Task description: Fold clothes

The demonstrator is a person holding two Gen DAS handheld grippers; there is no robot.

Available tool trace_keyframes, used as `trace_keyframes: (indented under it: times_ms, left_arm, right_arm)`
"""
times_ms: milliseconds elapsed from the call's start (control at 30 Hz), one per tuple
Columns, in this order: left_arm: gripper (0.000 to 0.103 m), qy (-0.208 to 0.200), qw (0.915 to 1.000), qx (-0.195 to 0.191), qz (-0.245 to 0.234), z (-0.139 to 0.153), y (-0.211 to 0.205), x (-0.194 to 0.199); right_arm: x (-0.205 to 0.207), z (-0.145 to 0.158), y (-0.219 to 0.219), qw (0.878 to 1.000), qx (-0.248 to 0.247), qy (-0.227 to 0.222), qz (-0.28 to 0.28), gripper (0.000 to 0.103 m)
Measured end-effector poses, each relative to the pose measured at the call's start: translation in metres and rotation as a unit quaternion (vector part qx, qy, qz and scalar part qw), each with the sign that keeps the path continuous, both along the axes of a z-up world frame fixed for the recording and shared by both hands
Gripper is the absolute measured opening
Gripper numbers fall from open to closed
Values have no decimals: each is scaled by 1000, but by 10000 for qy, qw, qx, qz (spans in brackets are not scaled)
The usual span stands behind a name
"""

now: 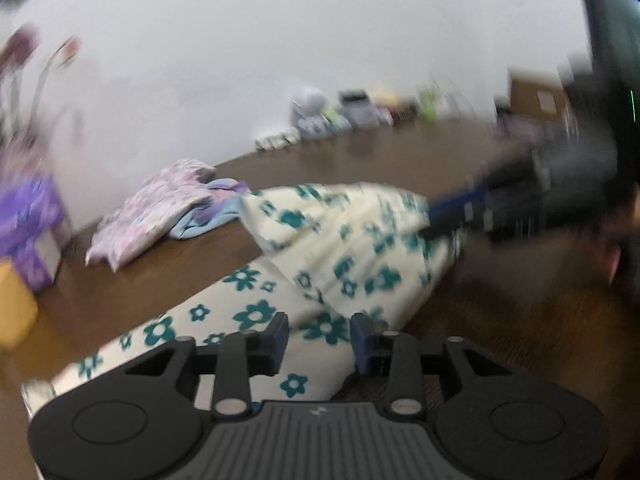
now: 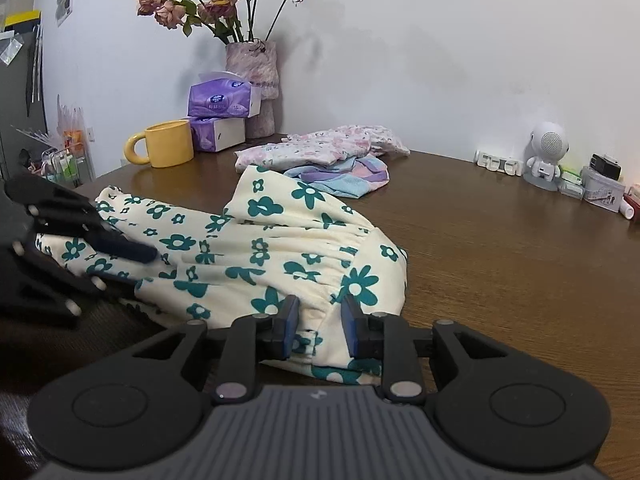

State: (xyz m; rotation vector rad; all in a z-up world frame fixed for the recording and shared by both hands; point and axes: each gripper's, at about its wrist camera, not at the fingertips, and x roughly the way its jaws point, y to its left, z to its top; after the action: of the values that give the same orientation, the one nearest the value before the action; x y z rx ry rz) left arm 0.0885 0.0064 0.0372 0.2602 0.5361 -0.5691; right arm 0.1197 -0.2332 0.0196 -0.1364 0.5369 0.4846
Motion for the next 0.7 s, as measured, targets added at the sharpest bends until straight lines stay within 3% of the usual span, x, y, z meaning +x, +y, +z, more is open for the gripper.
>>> trace_keyframes:
  times_ms: [67, 133, 200, 367, 400, 433, 467, 533, 700]
  left_arm:
    - [39, 92, 9978, -652, 44, 11, 9, -2]
    - [39, 94, 9966, -810, -140, 15, 0, -3]
    - [39, -6, 9975, -539, -455, 12, -21, -6]
    - [38, -418, 9927, 831, -763, -10, -72, -8]
    - [35, -507, 9901, 1052, -773, -14, -76, -8]
    - [19, -591, 9871, 1266, -783, -18, -80, -8]
    - [10, -591, 9859, 1357, -775, -20, -82, -6]
    - [7, -589, 9848, 1443, -771, -21, -81, -2]
    - [6, -585, 9846, 1437, -806, -21, -77, 5]
  right_arm:
    - [-2, -1, 2, 10000, -55, -35, -25, 25]
    - [-3, -1, 5, 9999, -119, -79, -51, 28]
    - [-5, -2, 8, 9997, -181, -130, -67, 30]
    - [-6, -2, 10, 9996, -215, -181, -92, 30]
    - [-6, -1, 9, 9996, -178, -179, -90, 30]
    - [-6, 0, 7, 9997, -129, -185, -81, 30]
    - [-7, 1, 5, 9998, -72, -186, -69, 31]
    - [-7, 4, -2, 9998, 102, -161, -22, 31]
    - [-14, 8, -11, 9998, 28, -111, 174, 35]
